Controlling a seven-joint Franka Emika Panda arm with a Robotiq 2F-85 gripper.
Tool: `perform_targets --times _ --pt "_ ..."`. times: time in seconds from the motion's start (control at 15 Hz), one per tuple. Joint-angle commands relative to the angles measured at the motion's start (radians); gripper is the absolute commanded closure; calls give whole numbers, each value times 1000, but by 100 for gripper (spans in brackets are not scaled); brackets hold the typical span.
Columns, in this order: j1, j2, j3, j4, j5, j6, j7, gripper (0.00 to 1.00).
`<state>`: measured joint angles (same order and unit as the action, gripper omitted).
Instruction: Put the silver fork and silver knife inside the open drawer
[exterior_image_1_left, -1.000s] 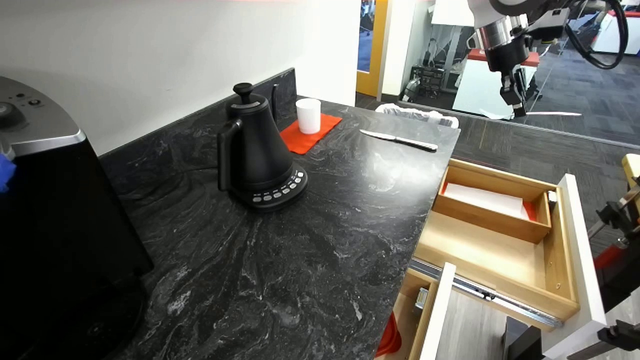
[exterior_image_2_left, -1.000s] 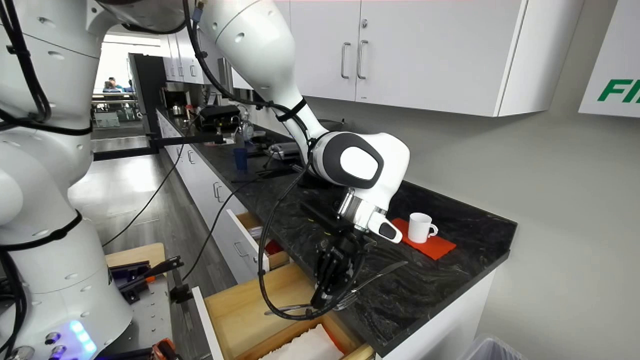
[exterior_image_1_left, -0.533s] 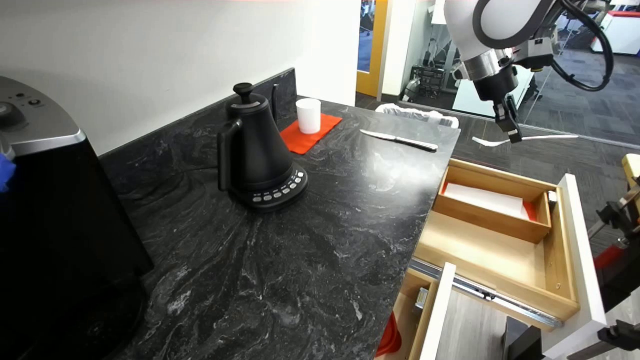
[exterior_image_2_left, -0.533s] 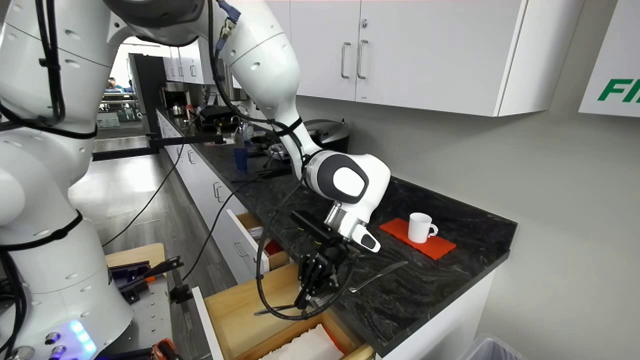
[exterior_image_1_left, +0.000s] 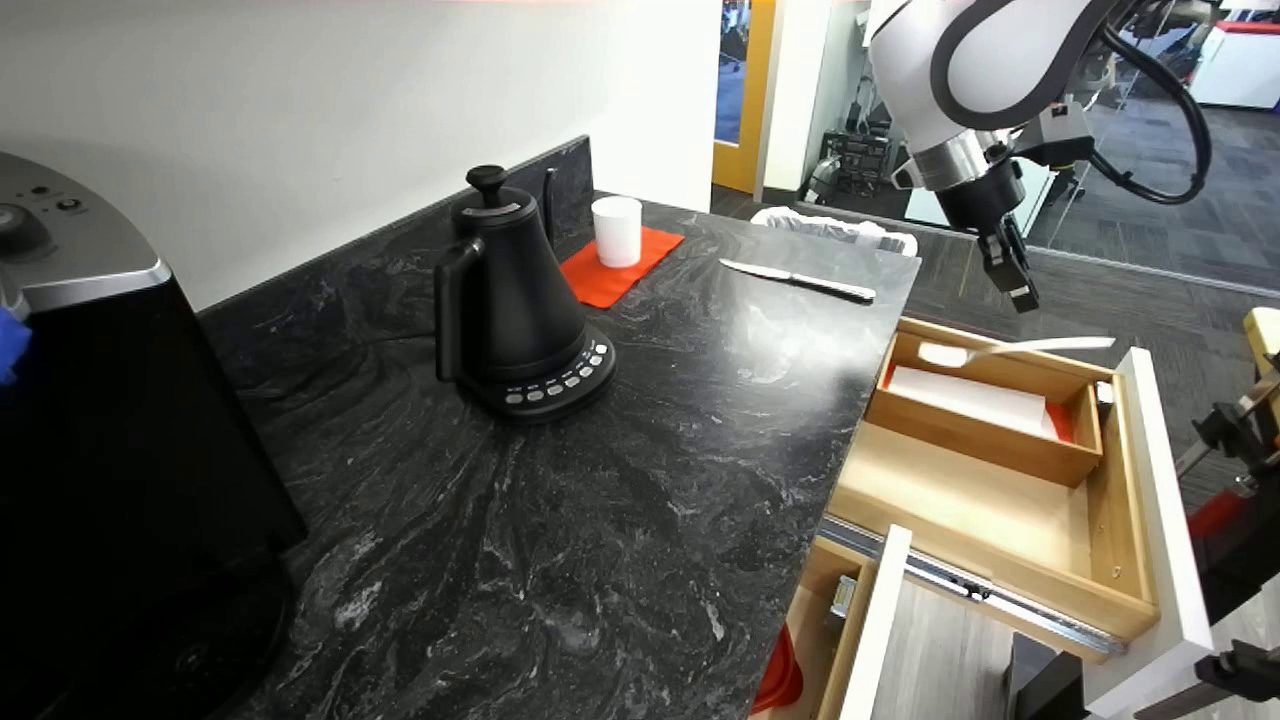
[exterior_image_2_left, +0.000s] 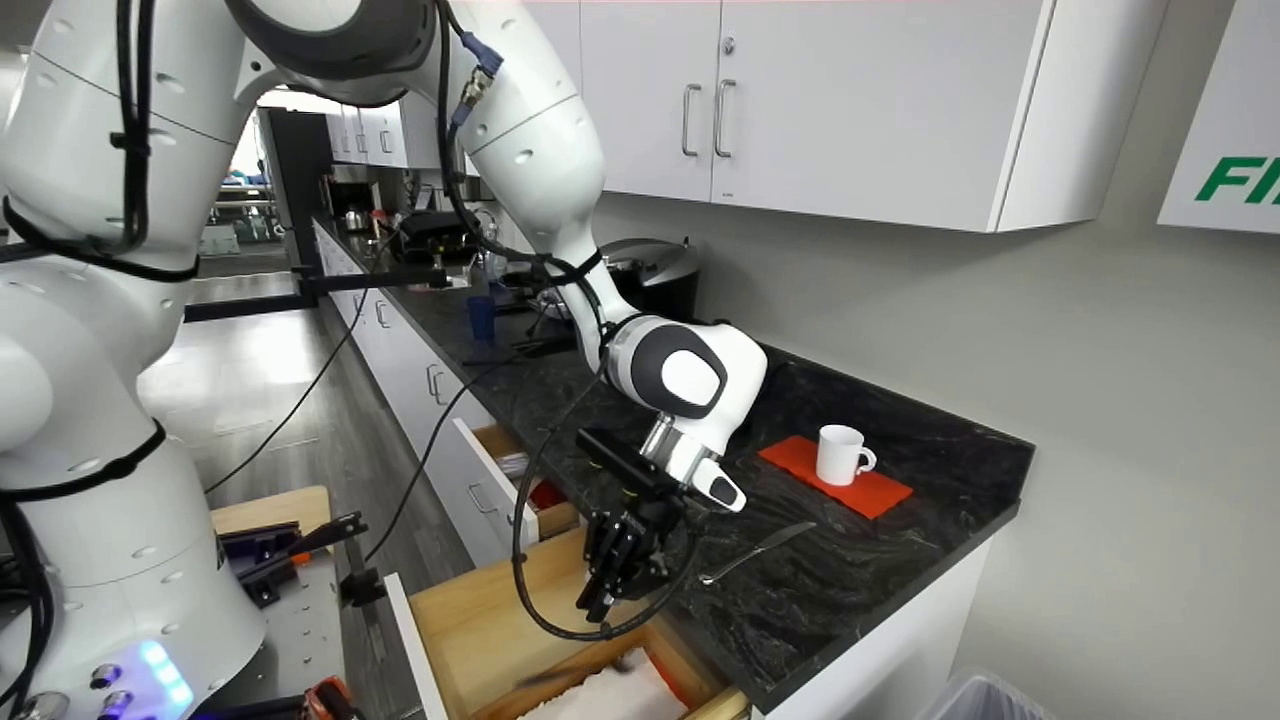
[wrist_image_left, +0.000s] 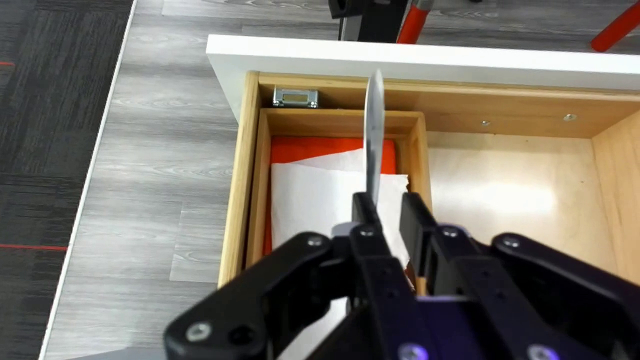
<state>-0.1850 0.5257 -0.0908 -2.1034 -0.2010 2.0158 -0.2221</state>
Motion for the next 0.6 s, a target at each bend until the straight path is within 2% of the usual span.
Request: perform_targets --times 0.0,0.47,0.53 --pt "4 2 -3 20 9 -34 -8 49" --pt "20 -8 2 57 4 0 14 5" --pt "28 -13 3 73 -6 21 22 1"
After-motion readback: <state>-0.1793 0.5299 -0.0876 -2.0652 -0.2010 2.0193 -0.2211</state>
